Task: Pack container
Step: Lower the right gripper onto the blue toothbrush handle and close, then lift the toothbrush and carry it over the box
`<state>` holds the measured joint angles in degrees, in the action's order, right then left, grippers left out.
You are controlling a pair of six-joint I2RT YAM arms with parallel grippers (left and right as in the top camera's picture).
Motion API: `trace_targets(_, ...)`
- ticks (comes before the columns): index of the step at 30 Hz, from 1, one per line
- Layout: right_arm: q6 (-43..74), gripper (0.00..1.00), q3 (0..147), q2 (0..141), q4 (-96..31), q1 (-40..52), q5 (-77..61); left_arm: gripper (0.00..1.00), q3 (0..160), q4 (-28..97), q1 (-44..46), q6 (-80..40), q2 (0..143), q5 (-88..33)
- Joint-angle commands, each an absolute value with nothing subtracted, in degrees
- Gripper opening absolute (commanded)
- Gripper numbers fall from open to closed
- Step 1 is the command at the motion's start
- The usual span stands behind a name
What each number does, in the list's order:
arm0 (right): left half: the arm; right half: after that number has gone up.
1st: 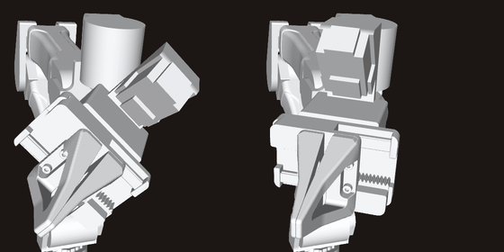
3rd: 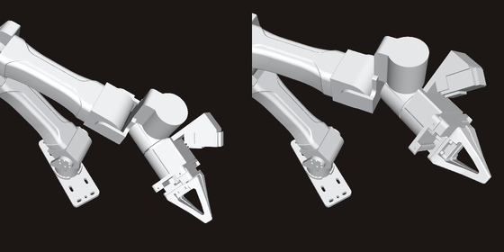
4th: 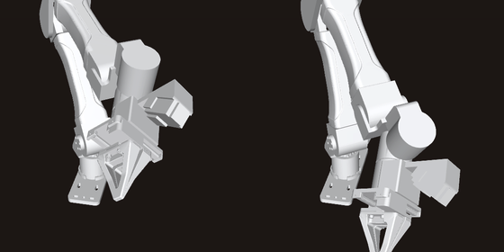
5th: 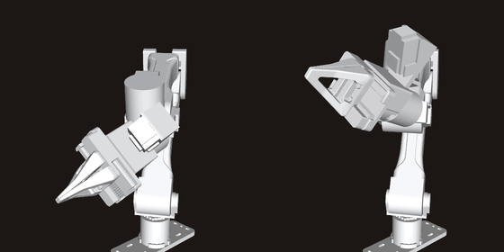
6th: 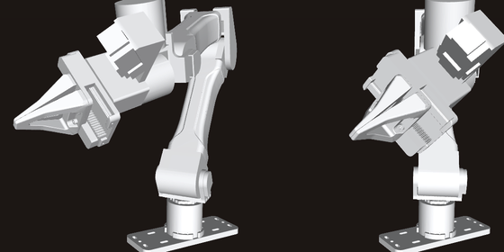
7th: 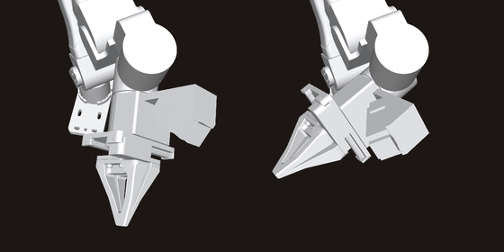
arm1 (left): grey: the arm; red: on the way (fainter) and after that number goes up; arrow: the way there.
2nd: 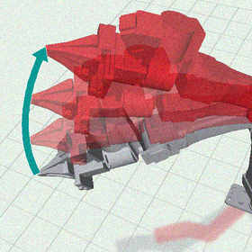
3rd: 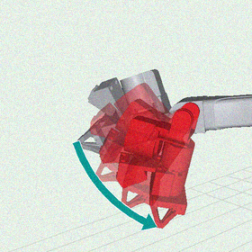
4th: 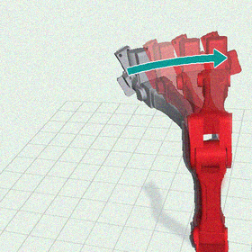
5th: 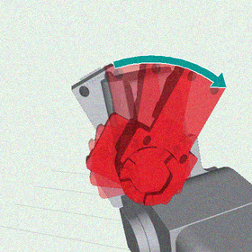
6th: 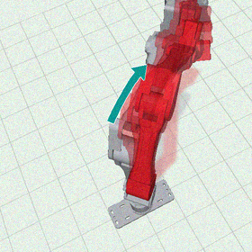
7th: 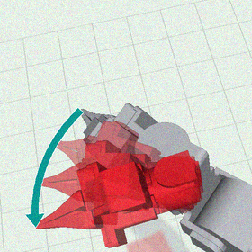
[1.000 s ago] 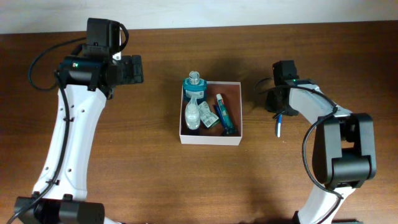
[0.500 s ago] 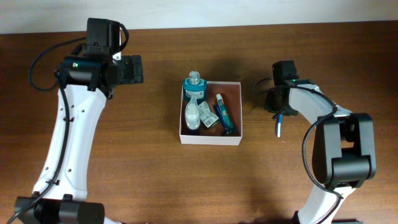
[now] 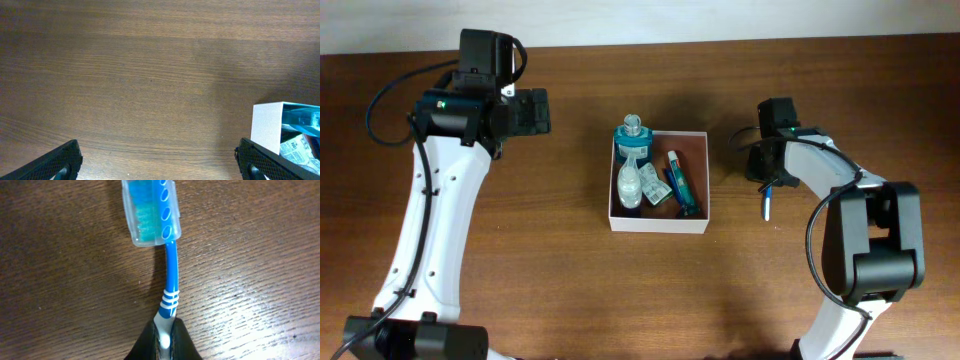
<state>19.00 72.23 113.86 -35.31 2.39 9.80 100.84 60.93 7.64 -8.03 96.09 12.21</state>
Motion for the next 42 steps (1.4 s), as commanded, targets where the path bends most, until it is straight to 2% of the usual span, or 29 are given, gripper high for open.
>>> trace_targets(1, 18.9, 0.04, 71.8, 115.7, -36.0, 2.2, 9.6, 0.99, 101.3, 61.0, 7.6, -8.8, 95.2, 12.2)
trace_targets(11, 18.9, 0.04, 71.9, 114.2, -36.6, 2.2, 9.7, 0.99, 101.3, 61.0, 7.6, -8.8, 95.2, 12.2)
trace_targets(32, 18.2, 0.04, 72.3, 95.4, -43.6, 2.4, 8.5, 0.99, 101.3, 61.0, 7.6, -8.8, 95.2, 12.2)
trace_targets(42, 18.5, 0.04, 72.3, 87.9, -44.8, 10.3, 4.5, 0.99, 101.3, 61.0, 7.6, -8.8, 95.2, 12.2)
